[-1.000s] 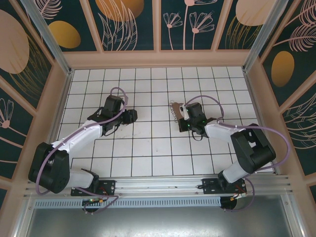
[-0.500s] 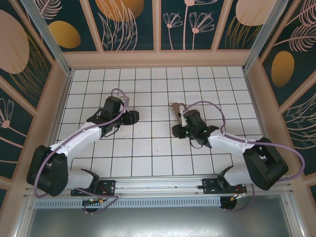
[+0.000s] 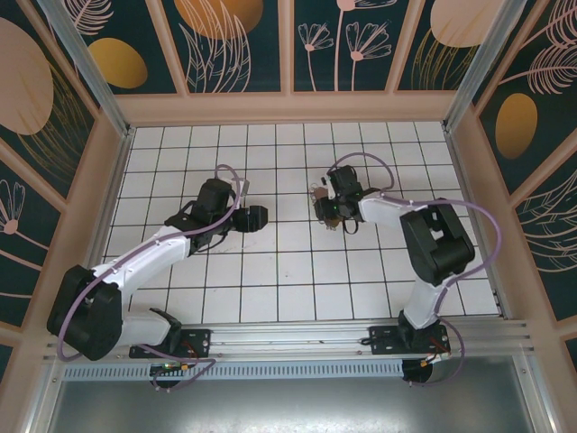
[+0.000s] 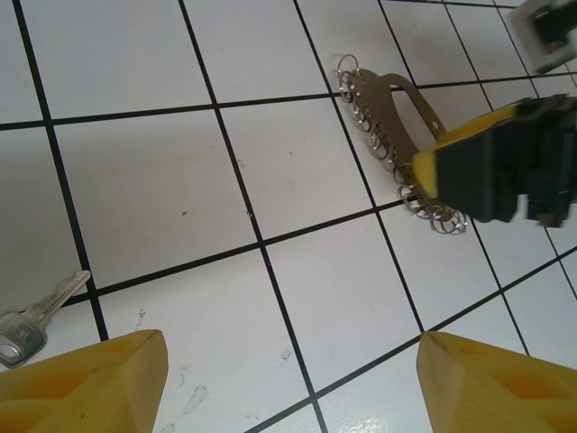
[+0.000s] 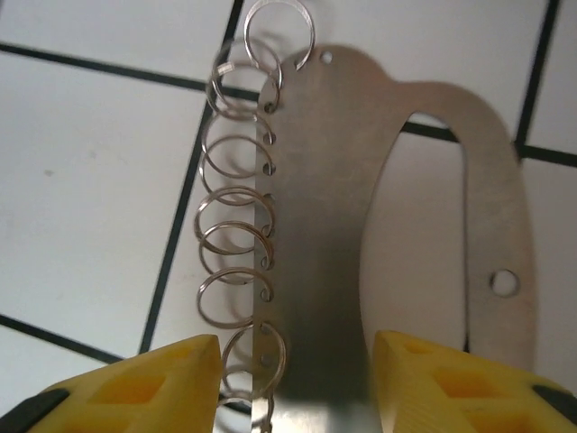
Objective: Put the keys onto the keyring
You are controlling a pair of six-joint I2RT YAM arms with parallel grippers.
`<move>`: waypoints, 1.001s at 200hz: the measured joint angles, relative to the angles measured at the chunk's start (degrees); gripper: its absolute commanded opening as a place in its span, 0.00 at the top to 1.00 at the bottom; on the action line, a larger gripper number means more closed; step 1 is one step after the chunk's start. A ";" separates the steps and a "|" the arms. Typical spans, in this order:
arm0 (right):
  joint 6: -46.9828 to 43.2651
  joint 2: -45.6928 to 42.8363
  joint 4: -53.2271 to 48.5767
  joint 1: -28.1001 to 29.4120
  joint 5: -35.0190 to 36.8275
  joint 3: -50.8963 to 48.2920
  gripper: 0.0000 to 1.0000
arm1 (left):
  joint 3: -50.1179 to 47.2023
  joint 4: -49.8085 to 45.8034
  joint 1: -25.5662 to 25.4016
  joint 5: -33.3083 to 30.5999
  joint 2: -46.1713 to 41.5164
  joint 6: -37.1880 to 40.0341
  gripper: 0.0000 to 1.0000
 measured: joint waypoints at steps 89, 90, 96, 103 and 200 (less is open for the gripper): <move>-0.94 1.77 -3.06 5.97 5.01 1.40 0.88 | -1.09 0.22 0.00 -0.04 -1.42 0.02 0.29; -0.94 1.77 -3.06 5.97 5.01 1.40 0.88 | -1.09 0.22 0.00 -0.04 -1.42 0.02 0.29; -0.87 1.77 -3.10 6.56 5.40 1.40 0.88 | -1.09 0.24 0.00 -0.04 -1.46 0.02 0.29; -0.76 1.73 -3.15 7.23 5.64 1.40 0.89 | -1.14 0.22 0.00 -0.07 -1.55 0.04 0.29; 7.67 -12.76 -0.74 15.67 -2.21 -13.07 0.80 | -2.89 0.17 -0.70 0.44 -3.08 0.04 0.36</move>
